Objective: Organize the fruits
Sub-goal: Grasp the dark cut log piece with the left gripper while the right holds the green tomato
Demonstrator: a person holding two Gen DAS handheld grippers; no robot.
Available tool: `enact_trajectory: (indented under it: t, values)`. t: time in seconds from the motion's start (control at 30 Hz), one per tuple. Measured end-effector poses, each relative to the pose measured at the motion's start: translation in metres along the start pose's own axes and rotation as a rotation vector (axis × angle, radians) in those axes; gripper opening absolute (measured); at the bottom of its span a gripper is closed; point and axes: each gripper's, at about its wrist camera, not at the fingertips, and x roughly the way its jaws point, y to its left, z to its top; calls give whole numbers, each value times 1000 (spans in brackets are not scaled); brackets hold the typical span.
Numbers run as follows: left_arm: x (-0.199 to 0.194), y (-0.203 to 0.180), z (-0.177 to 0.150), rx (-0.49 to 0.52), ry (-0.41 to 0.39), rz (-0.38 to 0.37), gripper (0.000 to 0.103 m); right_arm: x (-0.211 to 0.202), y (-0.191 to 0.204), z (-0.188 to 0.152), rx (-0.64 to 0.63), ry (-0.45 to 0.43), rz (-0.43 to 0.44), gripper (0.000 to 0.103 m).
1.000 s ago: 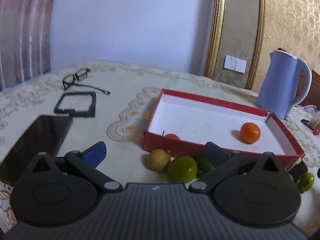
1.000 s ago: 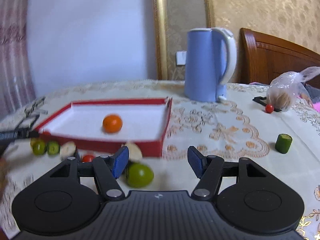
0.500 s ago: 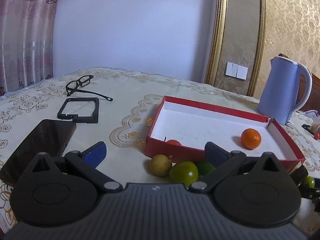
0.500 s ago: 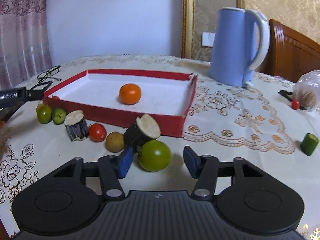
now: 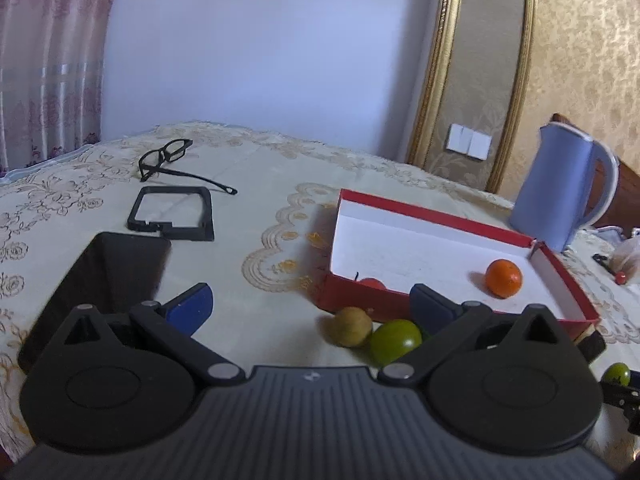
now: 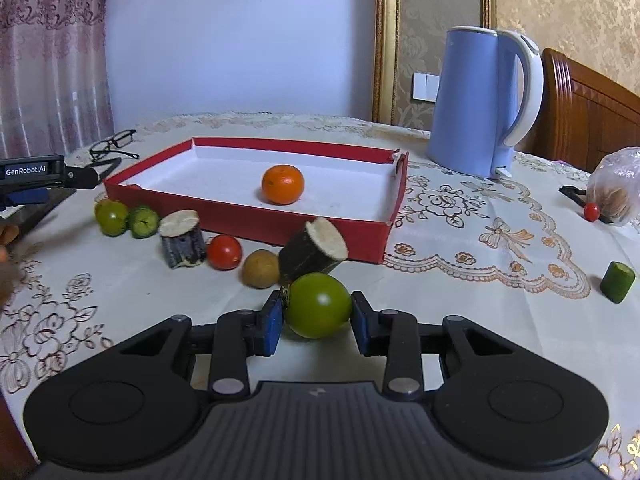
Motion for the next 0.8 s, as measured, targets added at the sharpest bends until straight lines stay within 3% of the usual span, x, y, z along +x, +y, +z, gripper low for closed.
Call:
enact_trajectory:
  t: [0.23, 0.43, 0.5, 0.63, 0.8]
  values:
    - [-9, -1, -6, 172, 46, -149, 103, -10, 1, -2, 27, -32, 23, 35]
    - [-12, -40, -26, 370, 6, -119, 103, -11, 1, -3, 41, -39, 30, 35]
    - [-13, -47, -29, 389, 10, -142, 103, -11, 1, -3, 44, -40, 29, 35]
    - [-22, -68, -31, 400, 5, -273, 103, -11, -1, -4, 59, -46, 28, 35]
    - [-25, -111, -40, 511, -67, -299, 103, -10, -3, -6, 69, -42, 29, 35]
